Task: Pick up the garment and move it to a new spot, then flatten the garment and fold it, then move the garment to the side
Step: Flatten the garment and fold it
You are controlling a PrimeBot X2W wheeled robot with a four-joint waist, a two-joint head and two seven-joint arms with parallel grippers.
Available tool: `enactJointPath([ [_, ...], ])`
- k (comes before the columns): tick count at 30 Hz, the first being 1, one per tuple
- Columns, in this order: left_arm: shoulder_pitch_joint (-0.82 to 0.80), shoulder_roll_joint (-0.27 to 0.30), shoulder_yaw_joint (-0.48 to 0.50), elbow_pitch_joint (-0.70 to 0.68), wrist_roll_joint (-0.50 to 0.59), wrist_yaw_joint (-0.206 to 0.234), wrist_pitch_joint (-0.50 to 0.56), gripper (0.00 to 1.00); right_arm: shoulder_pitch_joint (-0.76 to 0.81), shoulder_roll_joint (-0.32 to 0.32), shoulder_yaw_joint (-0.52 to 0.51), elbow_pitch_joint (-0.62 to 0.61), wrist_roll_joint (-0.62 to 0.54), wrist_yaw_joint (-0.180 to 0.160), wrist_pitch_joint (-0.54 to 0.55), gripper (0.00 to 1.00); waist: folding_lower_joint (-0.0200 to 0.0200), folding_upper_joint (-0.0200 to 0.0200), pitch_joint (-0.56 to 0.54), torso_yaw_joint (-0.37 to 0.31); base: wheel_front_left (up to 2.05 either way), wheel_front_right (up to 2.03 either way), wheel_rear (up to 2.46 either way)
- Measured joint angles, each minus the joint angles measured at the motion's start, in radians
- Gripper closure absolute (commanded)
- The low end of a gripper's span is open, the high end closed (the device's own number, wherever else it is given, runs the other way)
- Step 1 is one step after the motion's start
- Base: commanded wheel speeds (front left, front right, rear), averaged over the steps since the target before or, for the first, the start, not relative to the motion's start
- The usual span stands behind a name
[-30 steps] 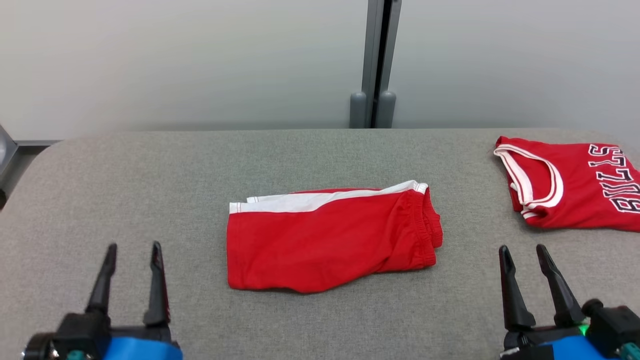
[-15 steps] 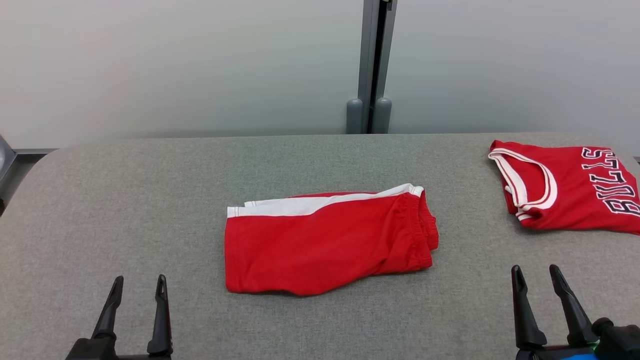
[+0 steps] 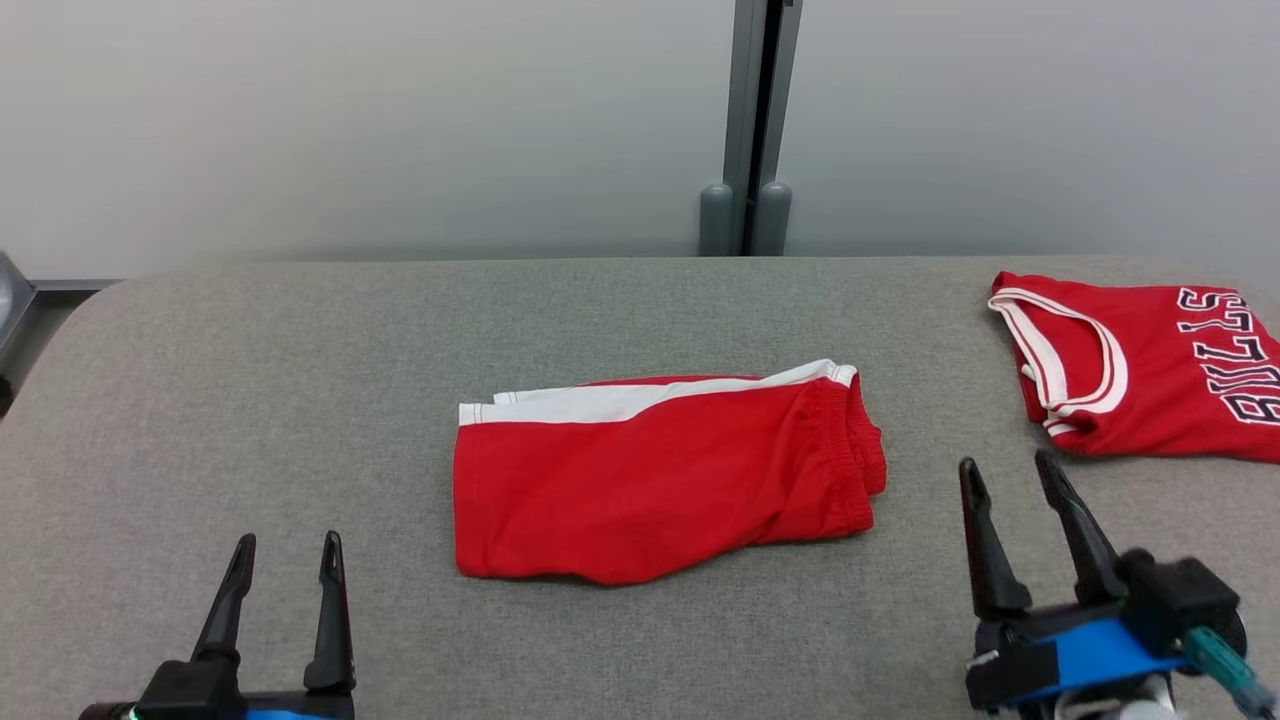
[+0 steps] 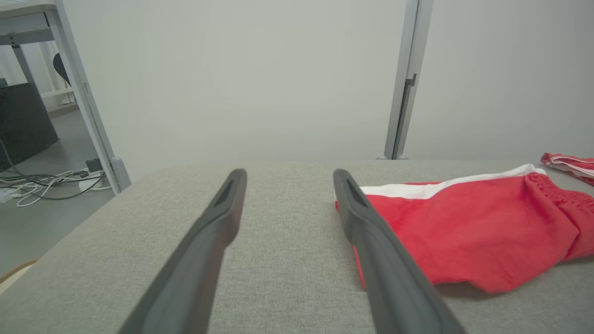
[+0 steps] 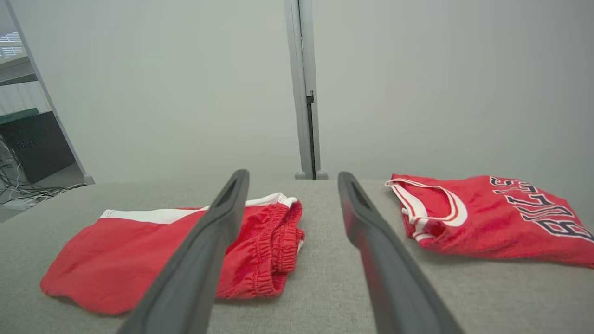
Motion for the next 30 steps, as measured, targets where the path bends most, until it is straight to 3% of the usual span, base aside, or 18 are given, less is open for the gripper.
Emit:
enactJointPath([
  [7,-0.033,-0.012,0.000,-0.003,0.008,-0.013,0.000,0.00,-0.225,0.000,0.024,0.137,-0.055,0.000,0.026,0.00,0.0001,0.0000,0.036,0.023,0.00,0.00,0.00],
  [15,-0.078,-0.025,0.002,-0.001,0.008,-0.022,0.000,0.00,-0.430,0.000,-0.011,0.397,-0.129,0.000,0.092,0.00,0.0002,0.0000,0.106,0.058,0.00,0.00,0.00],
  [30,-0.135,-0.036,0.008,0.012,0.009,-0.032,0.000,0.00,-0.569,0.001,-0.033,0.875,-0.105,0.000,0.049,0.00,0.0001,0.0001,0.192,0.089,0.00,0.00,0.00],
])
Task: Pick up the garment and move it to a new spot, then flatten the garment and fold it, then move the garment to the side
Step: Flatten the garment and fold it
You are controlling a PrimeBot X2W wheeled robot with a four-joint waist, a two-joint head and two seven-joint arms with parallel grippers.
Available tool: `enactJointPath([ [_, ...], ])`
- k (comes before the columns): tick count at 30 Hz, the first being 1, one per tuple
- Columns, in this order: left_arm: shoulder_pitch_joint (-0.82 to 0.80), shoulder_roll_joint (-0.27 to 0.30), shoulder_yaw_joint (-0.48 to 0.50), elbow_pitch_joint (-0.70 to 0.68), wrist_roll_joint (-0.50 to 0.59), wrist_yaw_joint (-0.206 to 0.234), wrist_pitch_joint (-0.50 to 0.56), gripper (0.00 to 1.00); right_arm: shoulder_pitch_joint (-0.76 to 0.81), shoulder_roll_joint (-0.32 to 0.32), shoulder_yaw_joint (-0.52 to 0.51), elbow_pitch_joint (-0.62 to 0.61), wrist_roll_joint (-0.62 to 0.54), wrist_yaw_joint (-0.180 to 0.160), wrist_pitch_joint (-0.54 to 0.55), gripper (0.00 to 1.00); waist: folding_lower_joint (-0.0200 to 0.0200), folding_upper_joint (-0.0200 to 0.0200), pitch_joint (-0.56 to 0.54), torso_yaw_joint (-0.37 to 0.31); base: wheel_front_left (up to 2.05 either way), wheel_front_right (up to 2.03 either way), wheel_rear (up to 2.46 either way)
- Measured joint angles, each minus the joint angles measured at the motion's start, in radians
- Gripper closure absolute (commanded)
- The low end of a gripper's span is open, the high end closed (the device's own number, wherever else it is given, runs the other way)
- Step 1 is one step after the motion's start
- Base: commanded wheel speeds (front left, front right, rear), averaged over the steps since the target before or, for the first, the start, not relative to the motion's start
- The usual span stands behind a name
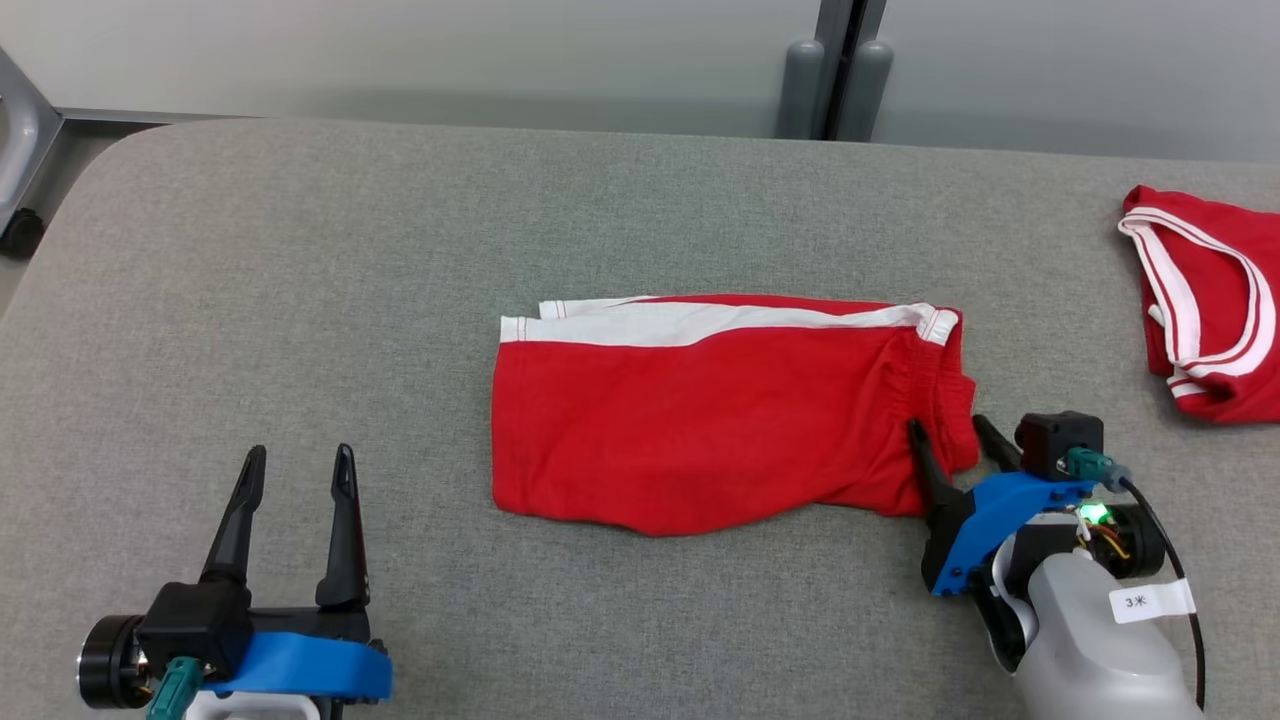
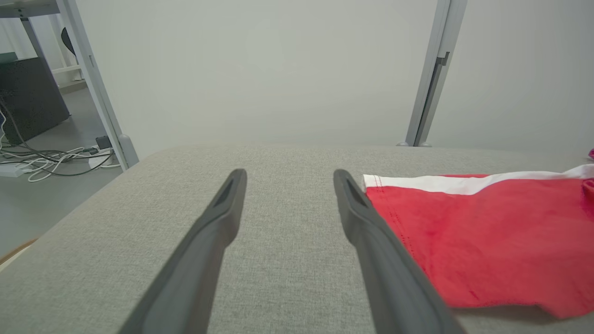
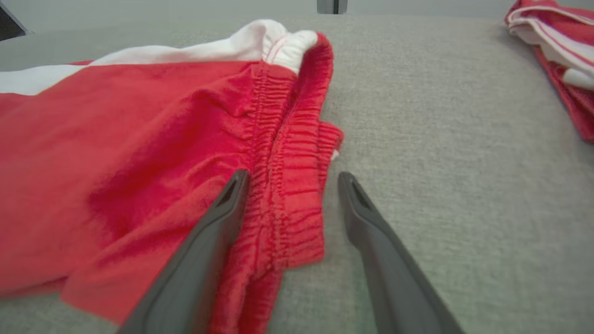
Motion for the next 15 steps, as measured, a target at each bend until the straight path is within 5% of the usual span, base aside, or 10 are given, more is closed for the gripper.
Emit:
enactJointPath([
  [8,-0.015,-0.004,-0.001,0.008,0.003,-0.001,0.000,0.00,-0.039,-0.005,0.163,0.095,0.236,0.000,-0.030,0.00,-0.0001,0.0000,0.000,-0.005,0.00,0.00,0.00],
  [9,-0.016,-0.004,-0.002,0.009,0.002,-0.001,0.000,0.00,-0.041,-0.005,0.183,0.098,0.266,0.000,-0.032,0.08,0.0000,0.0000,0.000,-0.005,0.00,0.00,0.00],
  [10,-0.018,-0.005,-0.004,0.011,0.002,-0.002,0.000,0.00,-0.045,-0.005,0.200,0.102,0.295,0.000,-0.035,0.76,-0.0001,0.0000,0.000,-0.004,0.00,0.00,0.00],
  [11,-0.019,-0.006,-0.005,0.013,0.002,-0.002,0.000,0.00,-0.051,-0.005,0.213,0.109,0.310,0.000,-0.035,1.00,0.0000,0.0000,-0.001,-0.002,0.00,0.00,0.00],
  [15,-0.019,-0.008,-0.006,0.016,0.002,-0.002,0.000,0.00,-0.062,-0.002,0.225,0.138,0.337,0.000,-0.044,1.00,0.0000,0.0000,-0.011,0.003,0.00,0.00,0.00],
])
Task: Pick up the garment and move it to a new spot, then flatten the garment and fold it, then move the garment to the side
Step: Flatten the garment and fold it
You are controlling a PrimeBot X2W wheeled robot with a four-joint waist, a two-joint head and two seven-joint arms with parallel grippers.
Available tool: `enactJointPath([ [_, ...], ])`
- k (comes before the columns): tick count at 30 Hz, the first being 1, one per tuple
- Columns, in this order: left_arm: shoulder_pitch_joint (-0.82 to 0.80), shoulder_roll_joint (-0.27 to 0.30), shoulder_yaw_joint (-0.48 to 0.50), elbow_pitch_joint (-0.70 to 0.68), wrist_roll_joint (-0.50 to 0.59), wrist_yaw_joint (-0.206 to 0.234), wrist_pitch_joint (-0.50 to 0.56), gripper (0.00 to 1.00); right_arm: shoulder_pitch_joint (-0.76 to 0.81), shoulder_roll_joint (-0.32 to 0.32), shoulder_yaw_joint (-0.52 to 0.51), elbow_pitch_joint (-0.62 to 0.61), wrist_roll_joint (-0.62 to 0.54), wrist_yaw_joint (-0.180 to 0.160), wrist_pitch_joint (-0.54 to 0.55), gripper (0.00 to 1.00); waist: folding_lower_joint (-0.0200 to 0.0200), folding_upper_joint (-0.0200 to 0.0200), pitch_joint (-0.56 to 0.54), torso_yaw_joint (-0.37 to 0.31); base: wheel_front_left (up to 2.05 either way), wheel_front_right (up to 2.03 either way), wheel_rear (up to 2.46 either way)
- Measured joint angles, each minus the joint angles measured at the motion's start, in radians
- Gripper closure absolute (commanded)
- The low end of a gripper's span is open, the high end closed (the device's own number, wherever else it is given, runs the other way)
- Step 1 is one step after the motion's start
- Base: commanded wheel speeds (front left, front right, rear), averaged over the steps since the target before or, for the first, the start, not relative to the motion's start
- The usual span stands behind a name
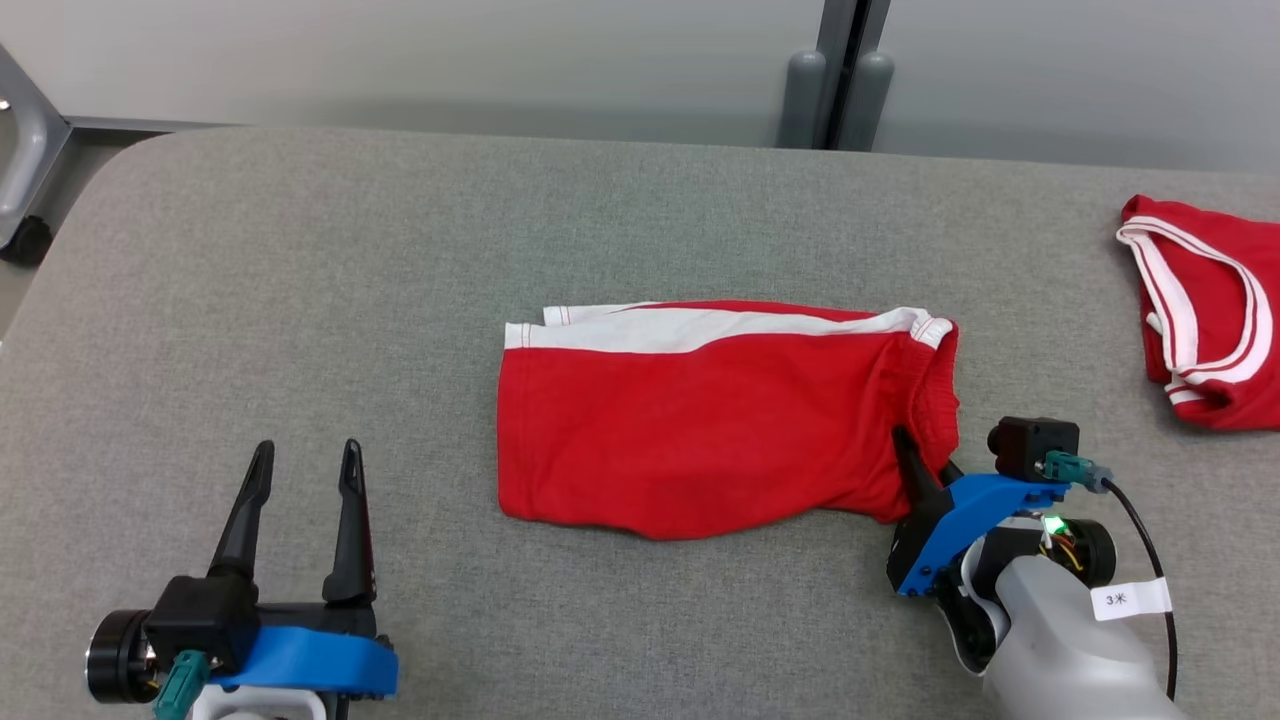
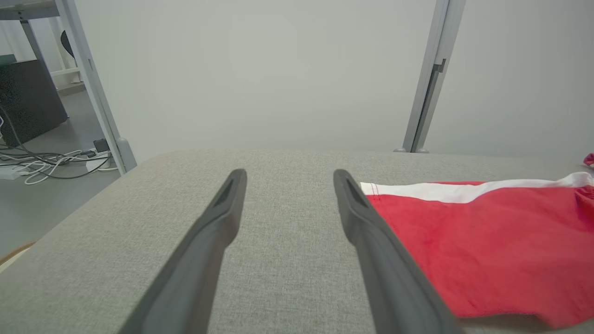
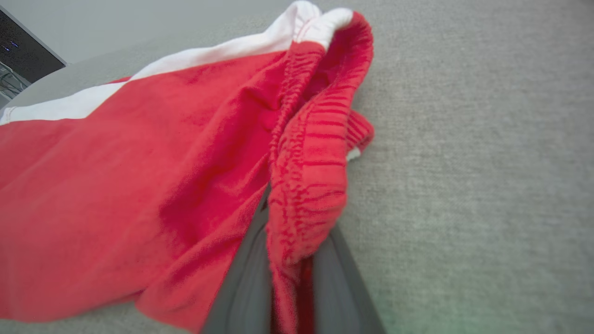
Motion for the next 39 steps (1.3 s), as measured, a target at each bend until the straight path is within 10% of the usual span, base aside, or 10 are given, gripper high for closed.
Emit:
enactJointPath([
  [19,0.078,-0.008,0.013,-0.006,-0.012,-0.004,0.000,0.00,0.158,-0.186,-0.114,-0.147,-0.106,0.000,0.002,1.00,-0.0001,-0.0002,-0.096,-0.082,0.00,0.00,0.00],
  [39,0.083,-0.013,-0.009,0.000,-0.024,-0.004,0.000,0.00,0.137,-0.043,0.030,-0.456,-0.140,0.000,0.157,1.00,0.0000,-0.0002,-0.090,-0.075,0.00,0.00,0.00],
])
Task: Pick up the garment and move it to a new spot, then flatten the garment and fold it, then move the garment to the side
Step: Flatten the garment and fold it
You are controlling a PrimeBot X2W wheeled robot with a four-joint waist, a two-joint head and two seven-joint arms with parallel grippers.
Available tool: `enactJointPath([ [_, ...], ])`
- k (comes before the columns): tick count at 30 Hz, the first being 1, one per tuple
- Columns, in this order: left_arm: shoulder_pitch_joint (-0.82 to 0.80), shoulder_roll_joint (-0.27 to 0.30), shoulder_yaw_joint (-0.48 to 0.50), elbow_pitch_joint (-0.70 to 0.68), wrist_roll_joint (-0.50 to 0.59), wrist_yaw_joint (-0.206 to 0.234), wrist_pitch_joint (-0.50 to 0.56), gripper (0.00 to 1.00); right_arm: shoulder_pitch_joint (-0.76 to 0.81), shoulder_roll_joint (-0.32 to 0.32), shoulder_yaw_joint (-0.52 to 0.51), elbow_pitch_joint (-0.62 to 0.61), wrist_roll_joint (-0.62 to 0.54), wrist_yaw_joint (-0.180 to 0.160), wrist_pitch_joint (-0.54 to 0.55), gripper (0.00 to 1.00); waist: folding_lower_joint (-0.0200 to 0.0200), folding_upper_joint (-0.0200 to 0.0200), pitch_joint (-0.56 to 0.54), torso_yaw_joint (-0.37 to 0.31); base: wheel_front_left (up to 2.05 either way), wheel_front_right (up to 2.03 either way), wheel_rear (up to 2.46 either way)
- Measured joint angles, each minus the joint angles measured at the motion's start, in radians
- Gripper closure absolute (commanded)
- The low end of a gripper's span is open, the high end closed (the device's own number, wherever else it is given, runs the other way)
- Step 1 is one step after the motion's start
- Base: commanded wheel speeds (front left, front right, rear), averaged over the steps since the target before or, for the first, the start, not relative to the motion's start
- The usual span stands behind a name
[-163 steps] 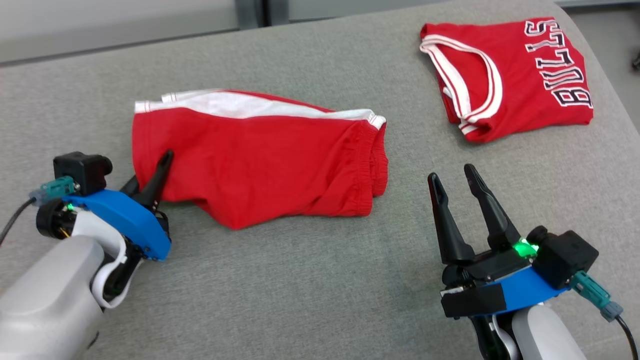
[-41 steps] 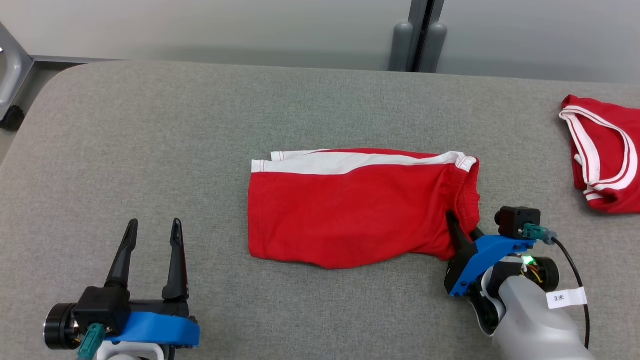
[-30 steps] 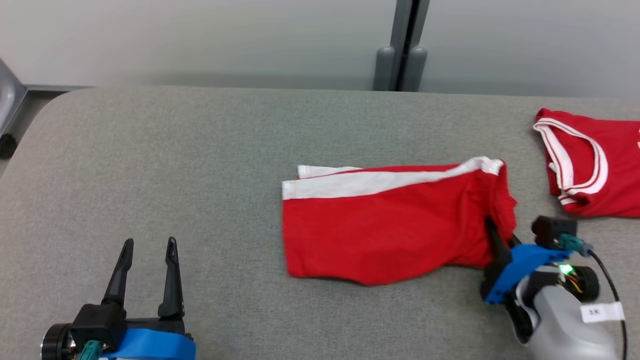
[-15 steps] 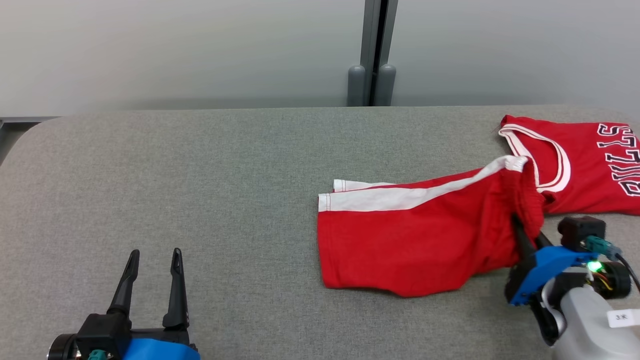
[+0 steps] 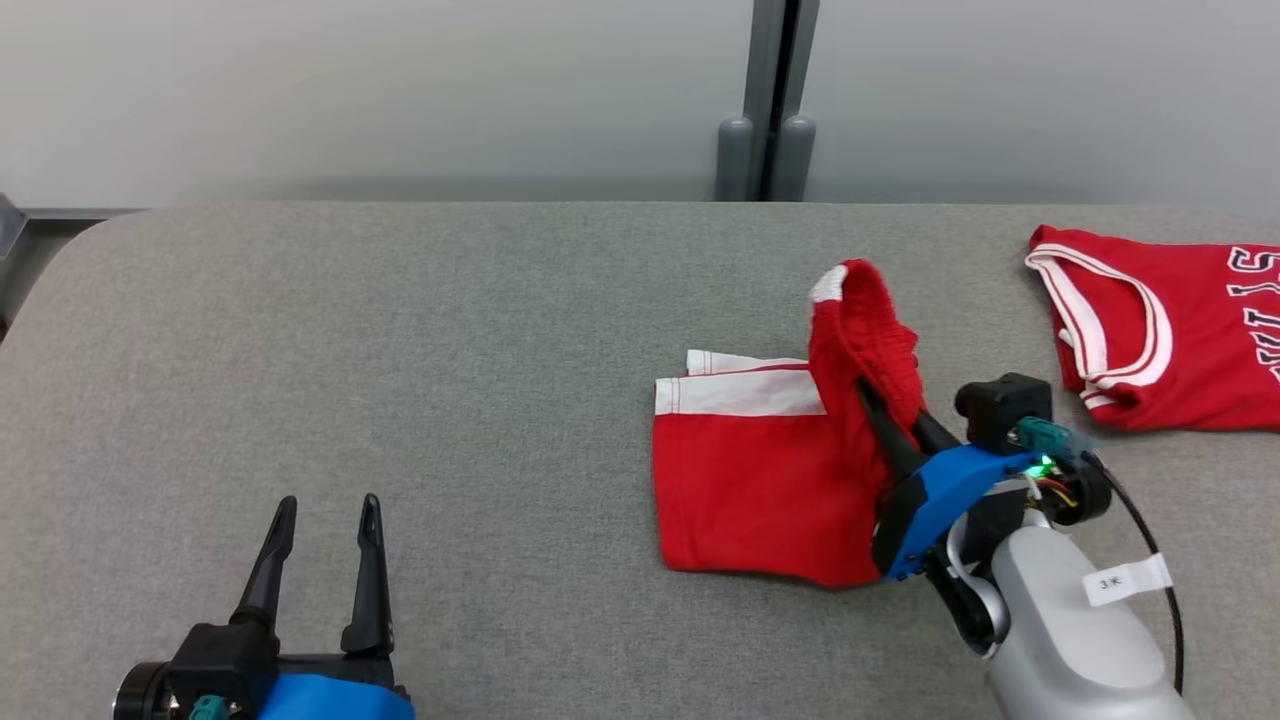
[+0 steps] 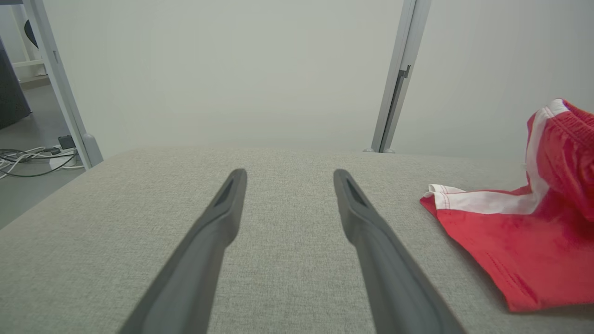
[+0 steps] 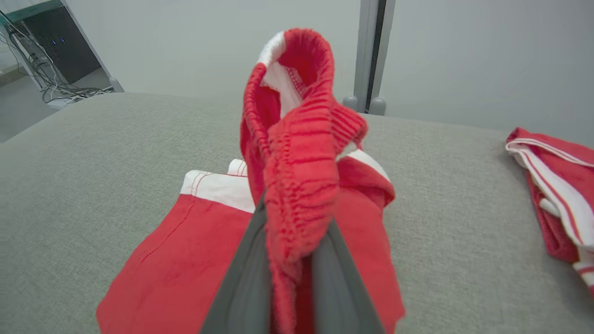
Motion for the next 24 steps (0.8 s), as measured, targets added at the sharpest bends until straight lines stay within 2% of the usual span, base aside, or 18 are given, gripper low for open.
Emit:
enactJointPath([
  [9,-0.029,-0.004,-0.020,0.004,-0.009,0.000,0.000,0.00,-0.004,0.041,0.018,-0.006,-0.055,0.000,0.042,1.00,0.0000,0.0000,0.044,0.050,0.00,0.00,0.00],
  [14,-0.038,-0.005,-0.020,0.009,-0.015,0.000,0.000,0.00,0.013,0.043,0.084,-0.002,-0.005,0.000,0.036,1.00,0.0001,0.0001,0.064,0.066,0.00,0.00,0.00],
  [15,-0.038,-0.005,-0.020,0.011,-0.015,0.000,0.000,0.00,0.018,0.043,0.098,-0.001,0.006,0.000,0.029,0.62,0.0000,0.0000,0.065,0.067,0.00,0.00,0.00],
  [16,-0.038,-0.006,-0.021,0.012,-0.015,0.000,0.000,0.00,0.019,0.043,0.109,0.001,0.012,0.000,0.023,0.00,0.0000,0.0000,0.067,0.067,0.00,0.00,0.00],
  [24,-0.043,-0.007,-0.015,0.020,-0.016,0.000,0.000,0.00,0.033,0.044,0.168,-0.026,0.025,0.000,-0.099,0.00,-0.0001,0.0000,0.051,0.041,0.00,0.00,0.00],
])
